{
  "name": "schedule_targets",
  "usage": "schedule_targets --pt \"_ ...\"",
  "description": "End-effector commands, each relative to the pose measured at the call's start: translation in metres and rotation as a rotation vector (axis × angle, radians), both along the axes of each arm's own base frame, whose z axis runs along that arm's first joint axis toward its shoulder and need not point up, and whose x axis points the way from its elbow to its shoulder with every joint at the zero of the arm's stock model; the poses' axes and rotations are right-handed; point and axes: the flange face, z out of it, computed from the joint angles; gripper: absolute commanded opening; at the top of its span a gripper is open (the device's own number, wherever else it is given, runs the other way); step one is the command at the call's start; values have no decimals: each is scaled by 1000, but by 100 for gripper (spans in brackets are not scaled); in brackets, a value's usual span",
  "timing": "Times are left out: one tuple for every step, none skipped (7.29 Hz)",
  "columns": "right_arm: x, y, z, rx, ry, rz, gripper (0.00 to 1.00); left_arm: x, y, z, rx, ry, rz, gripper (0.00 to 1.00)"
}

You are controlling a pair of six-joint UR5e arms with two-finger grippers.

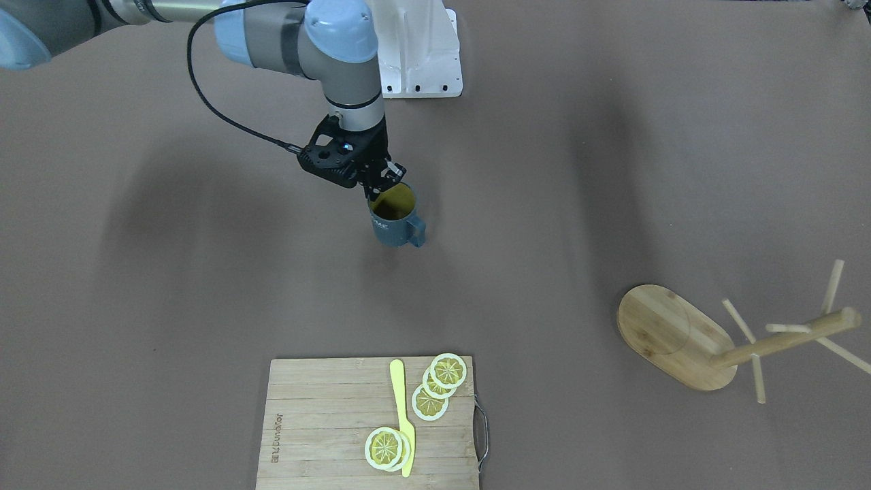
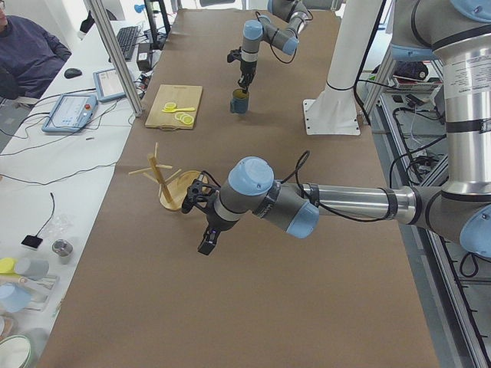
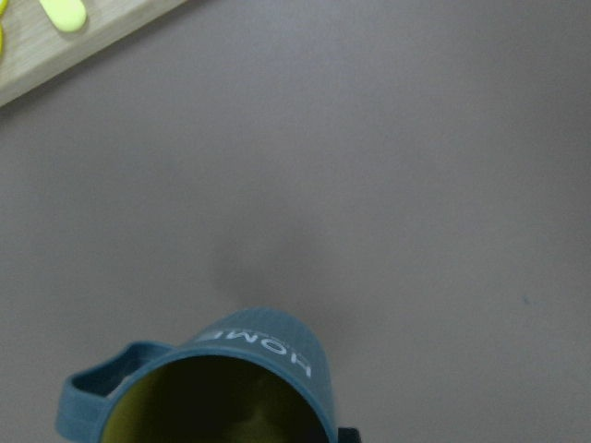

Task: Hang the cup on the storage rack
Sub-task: 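Push the teal mug with the right gripper toward the table center, then release the teal mug and withdraw the right gripper away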

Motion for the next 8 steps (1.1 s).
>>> schedule_targets --pt "-30 -1 -15 -19 11 0 0 0 0 1 -1 0 0 99" --pt "-30 -1 -18 -7 8 -12 24 0 0 1 -1 0 0 99" --pt "-28 -1 -21 23 9 -34 99 0 0 0 1 0 0 99" --pt "-23 -3 -25 43 2 -41 100 0 0 -1 1 0 -1 99" --pt "-6 -12 -33 75 -14 -42 100 0 0 -2 3 0 -1 99" --pt "25 -25 -44 103 -27 -38 100 0 1 -2 6 0 2 99" --pt "58 -41 -49 142 -17 -69 100 1 8 -3 38 2 3 99" --pt "96 -68 -36 139 -31 -97 100 3 9 -9 58 29 -6 99"
